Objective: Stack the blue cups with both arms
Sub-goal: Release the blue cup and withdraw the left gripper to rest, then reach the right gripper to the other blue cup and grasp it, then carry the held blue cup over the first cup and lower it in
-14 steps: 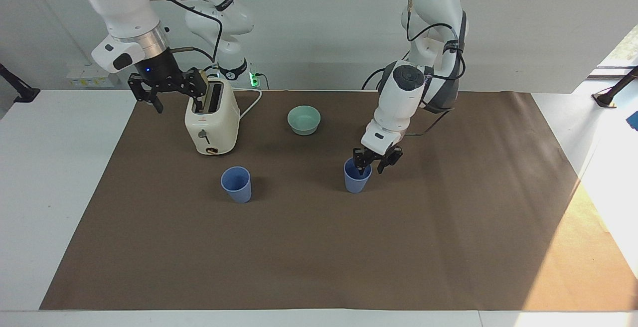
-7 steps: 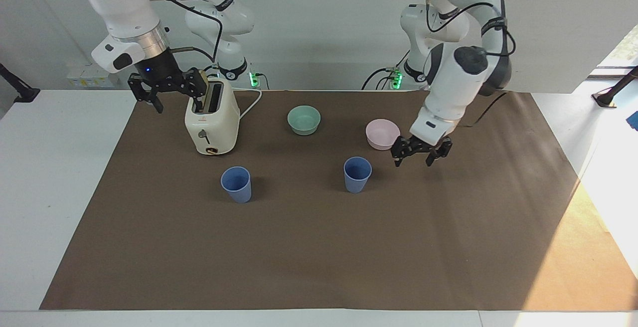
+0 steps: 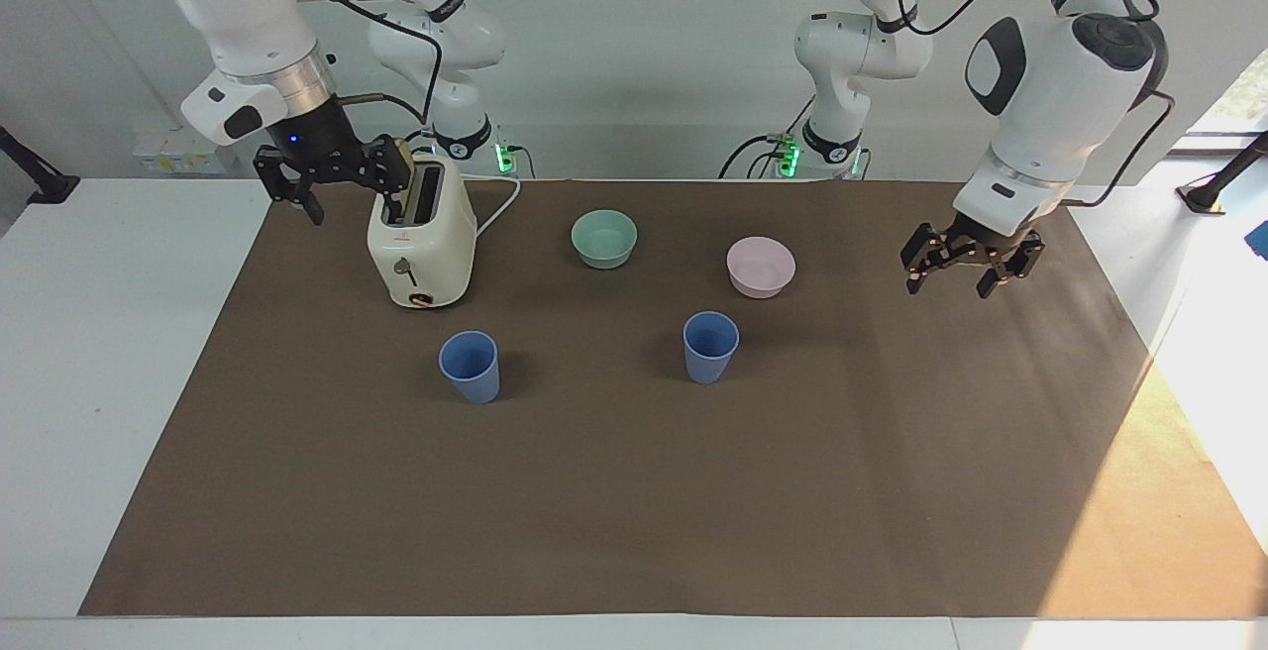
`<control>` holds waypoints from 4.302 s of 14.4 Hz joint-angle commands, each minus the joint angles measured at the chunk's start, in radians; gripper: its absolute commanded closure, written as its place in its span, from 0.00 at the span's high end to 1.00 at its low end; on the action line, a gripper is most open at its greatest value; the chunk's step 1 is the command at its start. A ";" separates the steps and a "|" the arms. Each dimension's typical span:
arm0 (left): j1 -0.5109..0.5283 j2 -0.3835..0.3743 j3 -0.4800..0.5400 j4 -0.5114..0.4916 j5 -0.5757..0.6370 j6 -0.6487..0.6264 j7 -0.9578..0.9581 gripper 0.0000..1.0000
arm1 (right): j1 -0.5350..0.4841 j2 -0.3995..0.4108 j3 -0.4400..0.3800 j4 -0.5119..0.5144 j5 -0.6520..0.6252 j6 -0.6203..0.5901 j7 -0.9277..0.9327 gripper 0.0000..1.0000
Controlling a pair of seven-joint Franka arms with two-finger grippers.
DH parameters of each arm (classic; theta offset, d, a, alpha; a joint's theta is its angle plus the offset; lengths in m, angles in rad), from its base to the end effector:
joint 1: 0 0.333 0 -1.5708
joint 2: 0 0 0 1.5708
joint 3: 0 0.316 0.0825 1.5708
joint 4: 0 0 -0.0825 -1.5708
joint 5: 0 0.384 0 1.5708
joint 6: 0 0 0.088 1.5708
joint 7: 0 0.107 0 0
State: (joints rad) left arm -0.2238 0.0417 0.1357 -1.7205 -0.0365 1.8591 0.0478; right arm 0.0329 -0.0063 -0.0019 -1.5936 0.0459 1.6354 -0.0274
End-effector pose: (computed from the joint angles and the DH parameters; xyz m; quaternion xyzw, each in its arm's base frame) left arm 0.5835 -0.0557 0.5555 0.9967 -0.0637 0.0483 0.0159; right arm 0.5584 0.0220 0.6231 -0.9990 -0.0282 -0.0240 0.0230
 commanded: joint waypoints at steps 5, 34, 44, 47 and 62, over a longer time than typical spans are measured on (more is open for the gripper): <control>0.061 -0.052 0.002 0.068 0.012 -0.202 0.041 1.00 | -0.044 -0.037 -0.001 -0.182 -0.009 0.110 0.014 1.00; 0.121 -0.045 0.001 0.130 0.015 -0.284 0.101 1.00 | 0.077 0.295 0.033 -0.200 0.023 0.493 0.119 0.00; 0.123 -0.045 0.001 0.130 0.015 -0.284 0.101 1.00 | 0.251 0.316 0.137 0.061 0.003 0.316 0.444 0.00; 0.123 -0.045 0.001 0.130 0.015 -0.284 0.101 1.00 | 0.340 0.336 0.134 0.125 -0.001 0.293 0.516 0.00; 0.123 -0.045 0.001 0.130 0.015 -0.284 0.101 1.00 | 0.487 0.489 0.137 0.201 -0.080 0.382 0.715 0.00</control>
State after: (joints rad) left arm -0.1127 -0.0100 0.1425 -1.6117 -0.0313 1.5965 0.1411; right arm 0.5042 0.4421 0.1325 -1.4165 0.0009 1.9897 0.6400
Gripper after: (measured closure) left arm 0.000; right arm 0.943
